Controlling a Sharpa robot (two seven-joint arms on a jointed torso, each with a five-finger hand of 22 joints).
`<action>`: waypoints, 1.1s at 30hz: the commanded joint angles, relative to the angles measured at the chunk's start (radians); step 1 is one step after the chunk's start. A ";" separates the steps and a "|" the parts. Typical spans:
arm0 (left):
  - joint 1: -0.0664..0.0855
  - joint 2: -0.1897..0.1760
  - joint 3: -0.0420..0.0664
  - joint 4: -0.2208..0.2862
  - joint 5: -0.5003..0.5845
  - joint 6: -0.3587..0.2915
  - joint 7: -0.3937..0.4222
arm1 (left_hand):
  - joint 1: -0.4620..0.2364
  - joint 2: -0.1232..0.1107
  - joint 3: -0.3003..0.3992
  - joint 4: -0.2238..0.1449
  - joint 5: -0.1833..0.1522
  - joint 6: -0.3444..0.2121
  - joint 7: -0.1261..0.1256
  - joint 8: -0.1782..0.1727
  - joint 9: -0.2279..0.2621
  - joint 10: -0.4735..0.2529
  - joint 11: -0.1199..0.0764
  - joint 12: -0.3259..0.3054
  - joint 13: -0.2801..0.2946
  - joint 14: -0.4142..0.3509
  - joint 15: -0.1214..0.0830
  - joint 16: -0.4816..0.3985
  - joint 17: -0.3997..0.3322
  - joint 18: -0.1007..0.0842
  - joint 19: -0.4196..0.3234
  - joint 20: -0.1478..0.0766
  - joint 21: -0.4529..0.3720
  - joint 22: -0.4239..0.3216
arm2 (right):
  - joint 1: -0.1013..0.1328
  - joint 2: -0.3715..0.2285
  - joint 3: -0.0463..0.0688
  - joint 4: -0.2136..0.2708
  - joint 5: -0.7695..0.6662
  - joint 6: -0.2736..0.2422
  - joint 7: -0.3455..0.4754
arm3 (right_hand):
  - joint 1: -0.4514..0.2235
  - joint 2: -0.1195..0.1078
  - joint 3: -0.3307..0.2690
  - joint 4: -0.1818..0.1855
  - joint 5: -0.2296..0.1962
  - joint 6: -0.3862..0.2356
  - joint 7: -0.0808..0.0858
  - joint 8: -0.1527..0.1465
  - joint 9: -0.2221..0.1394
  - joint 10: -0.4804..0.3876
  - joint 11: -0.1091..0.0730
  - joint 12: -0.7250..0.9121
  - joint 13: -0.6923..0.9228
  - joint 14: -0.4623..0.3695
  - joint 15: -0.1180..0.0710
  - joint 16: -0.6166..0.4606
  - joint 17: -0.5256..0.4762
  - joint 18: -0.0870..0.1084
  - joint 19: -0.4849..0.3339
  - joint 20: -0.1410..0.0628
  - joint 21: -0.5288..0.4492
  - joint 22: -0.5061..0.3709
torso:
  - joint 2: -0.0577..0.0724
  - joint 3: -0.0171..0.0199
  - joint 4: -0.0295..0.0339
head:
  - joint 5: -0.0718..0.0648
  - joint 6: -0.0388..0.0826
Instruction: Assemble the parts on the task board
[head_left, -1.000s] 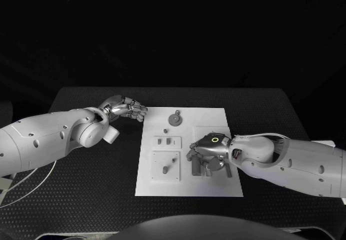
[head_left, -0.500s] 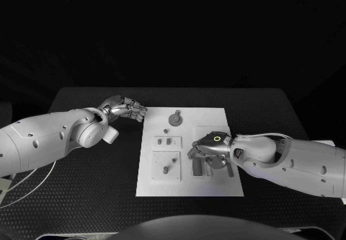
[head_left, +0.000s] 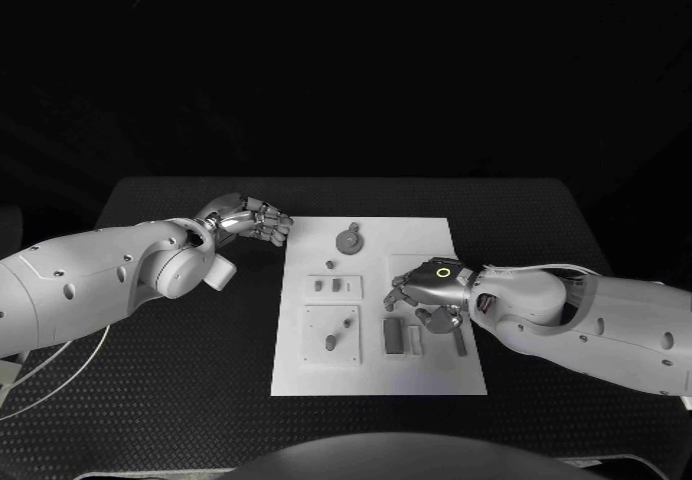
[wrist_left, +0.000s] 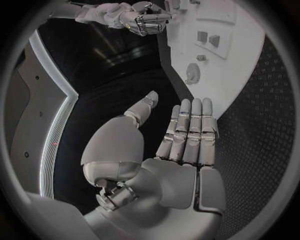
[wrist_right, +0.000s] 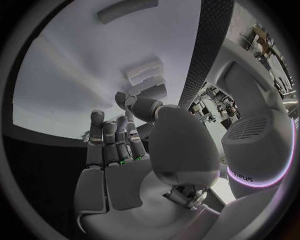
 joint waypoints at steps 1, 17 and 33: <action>0.000 0.002 0.001 0.002 -0.002 0.011 0.008 | -0.002 -0.007 0.000 0.005 0.001 -0.006 0.000 -0.004 -0.001 -0.007 0.001 0.005 -0.001 -0.004 -0.001 0.001 -0.002 0.020 -0.009 0.000 -0.001 0.001 | 0.014 -0.017 0.000 0.011 0.083 -0.055 -0.003 | -0.013 -0.002 0.005 0.001 -0.006 0.003 0.006 0.007 -0.002 -0.002 0.000 0.007 -0.001 0.006 -0.001 0.007 -0.002 0.000 0.011 -0.003 0.008 0.004 | 0.000 0.0003 -0.0004 | -0.003 0.006; 0.000 0.004 0.001 0.006 -0.002 0.011 0.006 | -0.001 -0.007 0.000 0.005 0.001 -0.006 0.000 -0.004 -0.001 -0.007 0.001 0.005 -0.002 -0.004 -0.001 0.002 -0.002 0.020 -0.009 0.000 -0.001 0.001 | 0.071 -0.150 -0.001 0.051 0.595 0.141 -0.280 | -0.353 -0.034 -0.192 0.236 -0.007 0.205 0.063 0.142 0.057 0.293 -0.116 0.044 -0.039 0.288 -0.119 0.056 -0.040 0.000 0.179 -0.100 0.045 -0.022 | -0.001 -0.0013 -0.0006 | -0.021 0.029; -0.002 0.008 0.000 0.001 -0.002 0.010 0.008 | -0.001 -0.007 0.000 0.006 0.001 -0.005 0.000 -0.003 0.000 -0.006 0.001 0.006 -0.002 -0.004 0.000 0.002 -0.002 0.020 -0.009 0.001 -0.001 0.002 | 0.030 -0.242 -0.001 0.155 0.641 0.148 -0.540 | -0.476 -0.013 -0.218 0.336 -0.008 0.330 0.001 0.183 0.113 0.455 -0.178 0.017 0.023 0.554 -0.194 0.029 0.184 0.000 0.302 -0.177 0.040 -0.050 | -0.005 -0.0002 -0.0083 | -0.028 0.038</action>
